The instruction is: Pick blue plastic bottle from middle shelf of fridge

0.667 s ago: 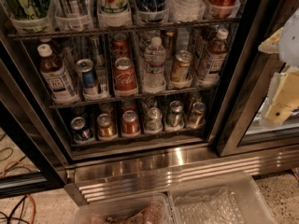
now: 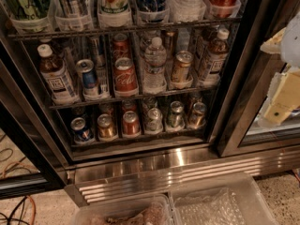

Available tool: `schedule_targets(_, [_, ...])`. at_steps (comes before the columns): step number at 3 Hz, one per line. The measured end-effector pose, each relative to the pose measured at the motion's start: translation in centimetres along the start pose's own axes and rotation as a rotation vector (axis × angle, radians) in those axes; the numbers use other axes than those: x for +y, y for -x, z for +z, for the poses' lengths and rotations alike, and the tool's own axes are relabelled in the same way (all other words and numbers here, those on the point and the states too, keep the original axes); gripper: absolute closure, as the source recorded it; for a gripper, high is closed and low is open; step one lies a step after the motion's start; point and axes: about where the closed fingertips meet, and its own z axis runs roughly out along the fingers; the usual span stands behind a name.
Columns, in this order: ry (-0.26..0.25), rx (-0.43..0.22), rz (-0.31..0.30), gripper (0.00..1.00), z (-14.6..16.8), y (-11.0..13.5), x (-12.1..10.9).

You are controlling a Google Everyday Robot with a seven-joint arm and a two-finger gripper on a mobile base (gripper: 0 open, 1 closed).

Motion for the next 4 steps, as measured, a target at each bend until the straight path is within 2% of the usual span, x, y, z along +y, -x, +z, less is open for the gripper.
schedule_targets(1, [0.002,-0.077,0.105,0.00,1.7,0.8,0.1])
schedule_targets(3, [-0.037,-0.284,0.350,0.00,6.3,2.7,-0.6])
schedule_targets(4, [-0.081,-0.316,0.358,0.00,6.0,3.3,-1.7])
